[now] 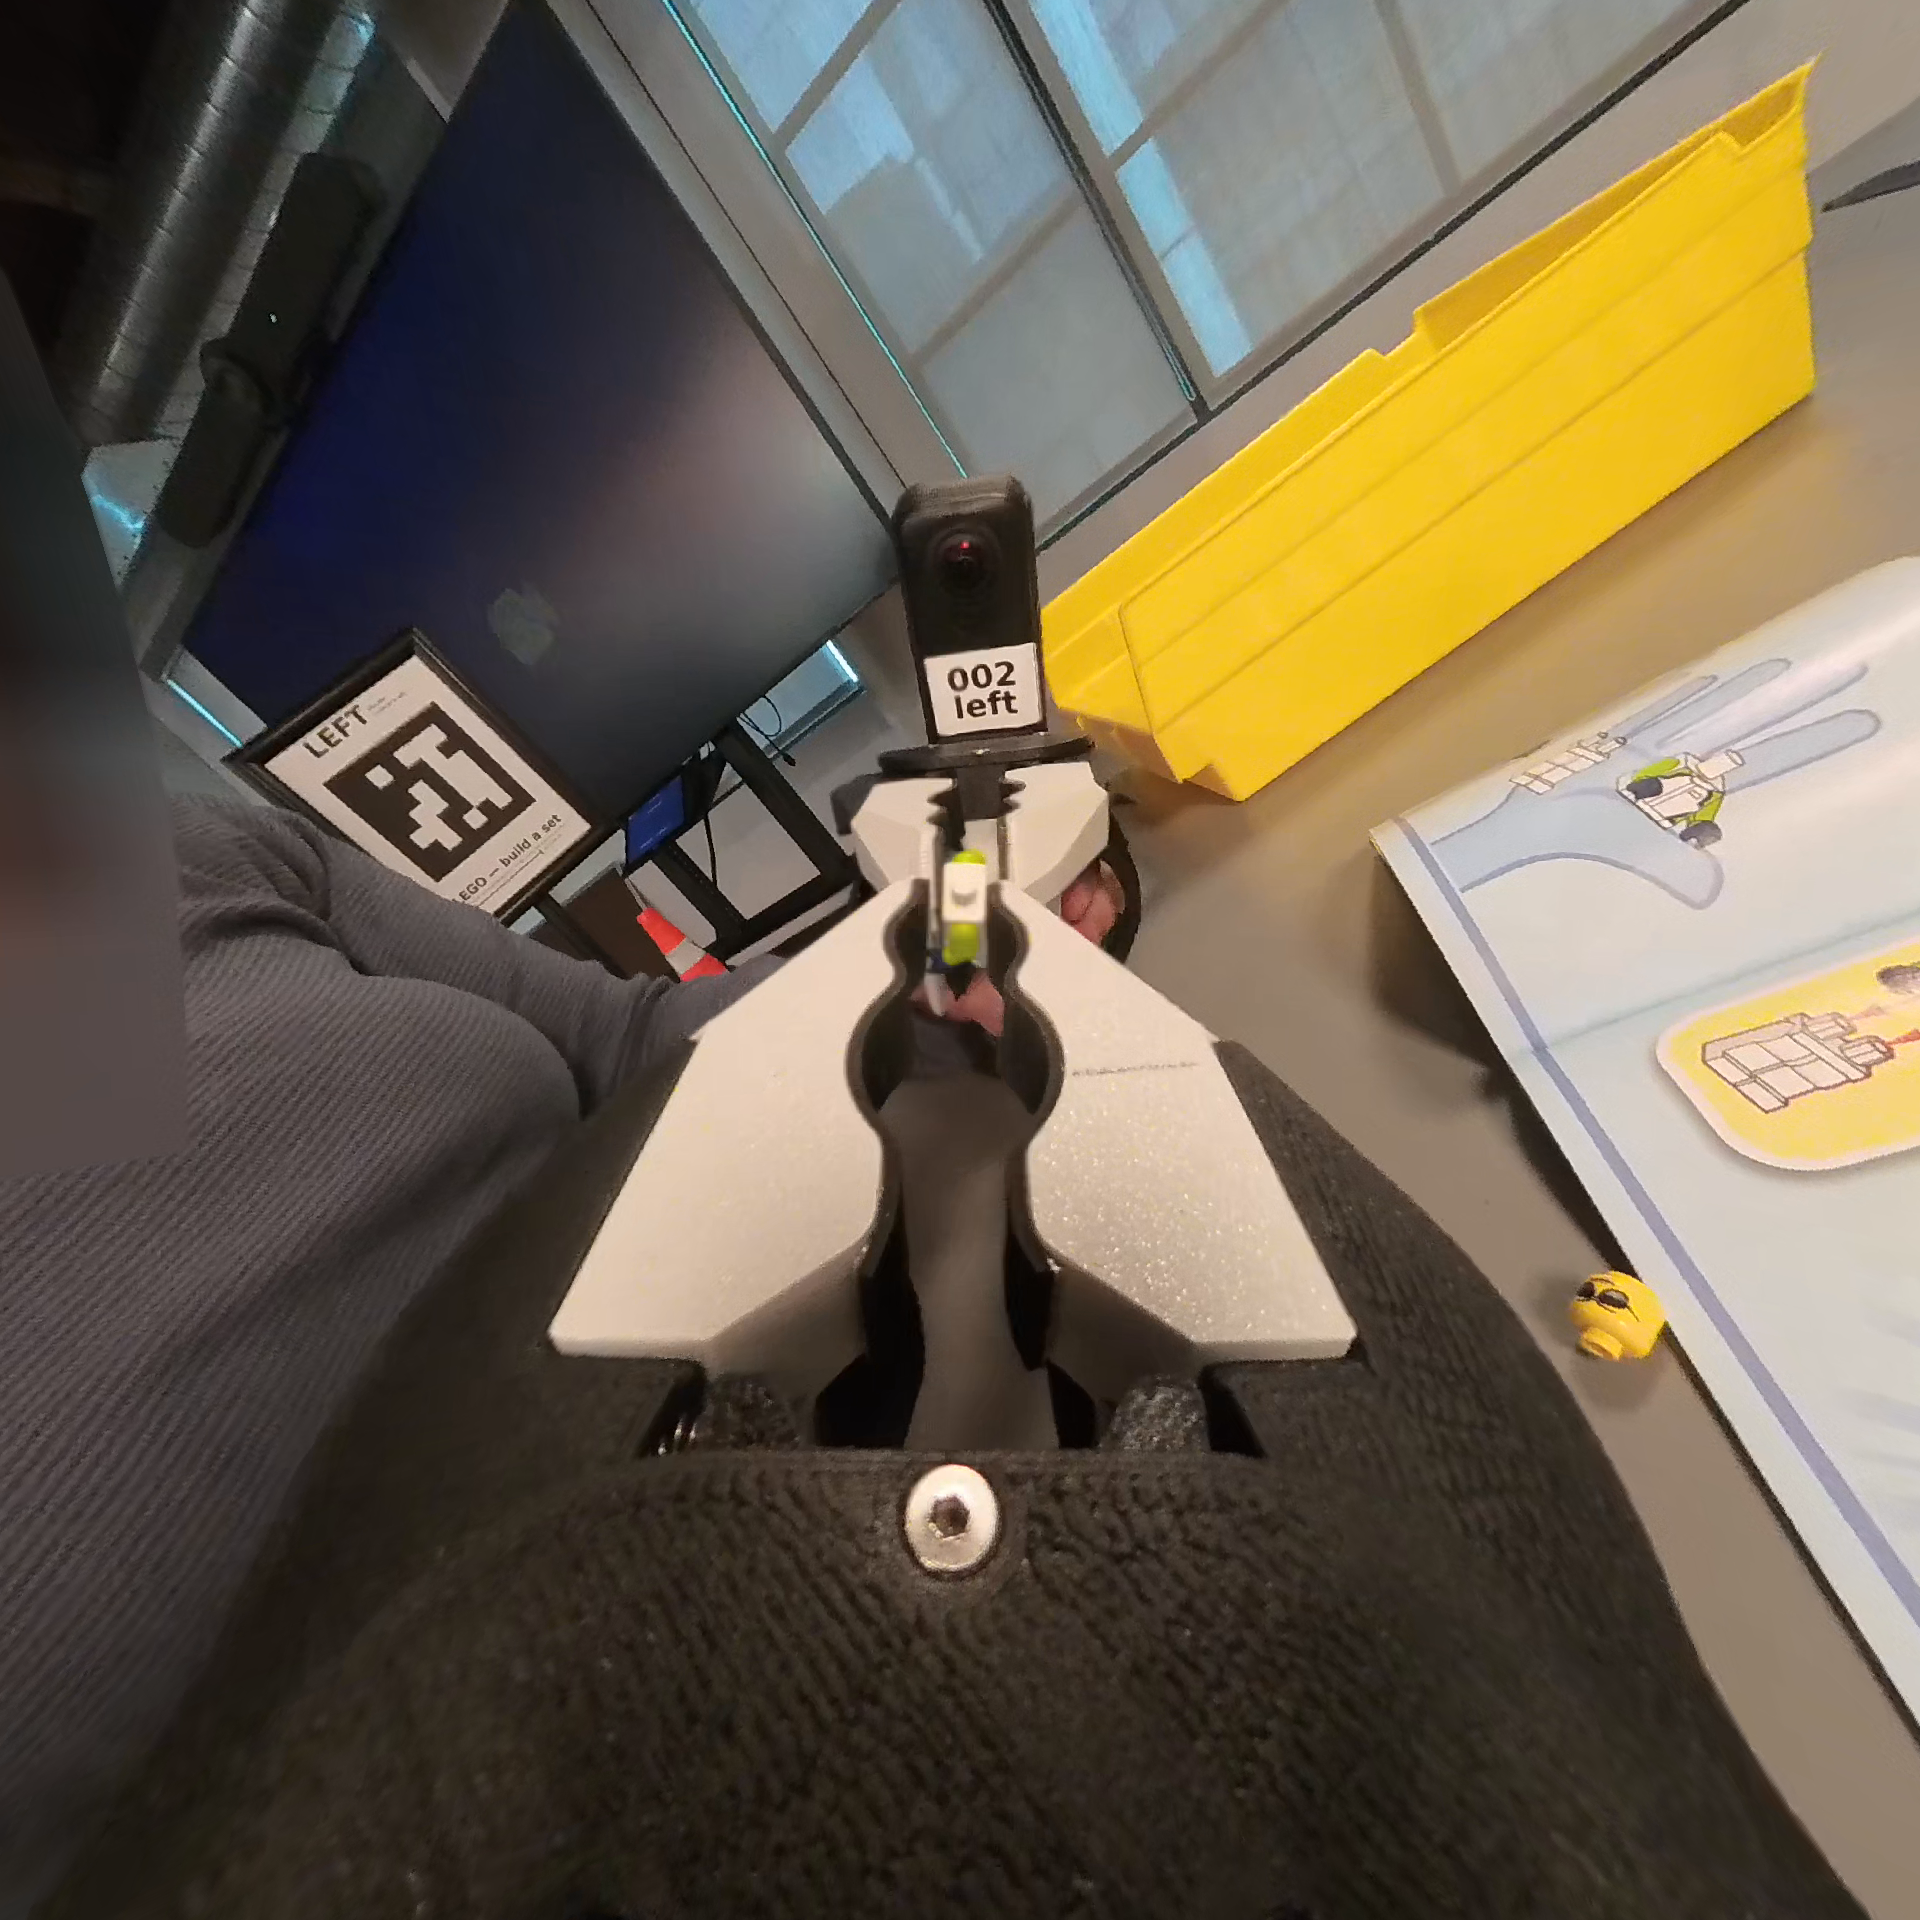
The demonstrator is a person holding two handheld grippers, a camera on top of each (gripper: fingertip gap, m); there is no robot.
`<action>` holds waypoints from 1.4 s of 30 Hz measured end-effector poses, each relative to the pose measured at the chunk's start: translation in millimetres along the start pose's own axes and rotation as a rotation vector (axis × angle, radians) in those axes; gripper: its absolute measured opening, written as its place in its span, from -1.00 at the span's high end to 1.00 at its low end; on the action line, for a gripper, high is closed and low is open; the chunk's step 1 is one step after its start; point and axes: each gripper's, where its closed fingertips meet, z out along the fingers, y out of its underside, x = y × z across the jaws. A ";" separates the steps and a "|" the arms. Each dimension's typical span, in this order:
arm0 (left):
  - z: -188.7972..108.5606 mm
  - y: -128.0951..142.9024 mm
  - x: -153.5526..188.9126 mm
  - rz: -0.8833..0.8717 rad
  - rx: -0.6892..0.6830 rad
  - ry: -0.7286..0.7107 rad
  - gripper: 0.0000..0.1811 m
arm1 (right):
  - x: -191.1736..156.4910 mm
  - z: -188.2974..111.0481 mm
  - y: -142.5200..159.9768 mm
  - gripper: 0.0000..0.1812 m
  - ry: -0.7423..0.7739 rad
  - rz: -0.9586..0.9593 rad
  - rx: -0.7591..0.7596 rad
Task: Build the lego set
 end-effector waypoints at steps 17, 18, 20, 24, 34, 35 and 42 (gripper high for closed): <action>-9.8 -10.4 -17.4 0.032 0.065 -0.131 0.93 | 90.1 -63.8 39.8 0.82 0.706 -0.374 -0.515; -9.5 -10.2 -17.8 0.030 0.063 -0.133 0.93 | 92.2 -64.2 41.0 0.82 0.726 -0.383 -0.529; -9.2 -9.8 -17.7 0.028 0.060 -0.131 0.93 | 96.2 -65.4 43.7 0.82 0.765 -0.411 -0.563; -8.8 -9.3 -18.1 0.026 0.056 -0.132 0.93 | 98.3 -63.5 45.5 0.82 0.795 -0.470 -0.596; -8.0 -8.4 -18.5 0.024 0.049 -0.133 0.93 | 98.2 -58.0 45.8 0.82 0.819 -0.502 -0.602; -8.0 -8.3 -18.4 0.023 0.049 -0.132 0.93 | 98.5 -58.4 45.3 0.83 0.822 -0.506 -0.602; -8.0 -8.3 -18.1 0.019 0.048 -0.126 0.94 | 99.4 -61.0 39.2 0.88 0.837 -0.521 -0.575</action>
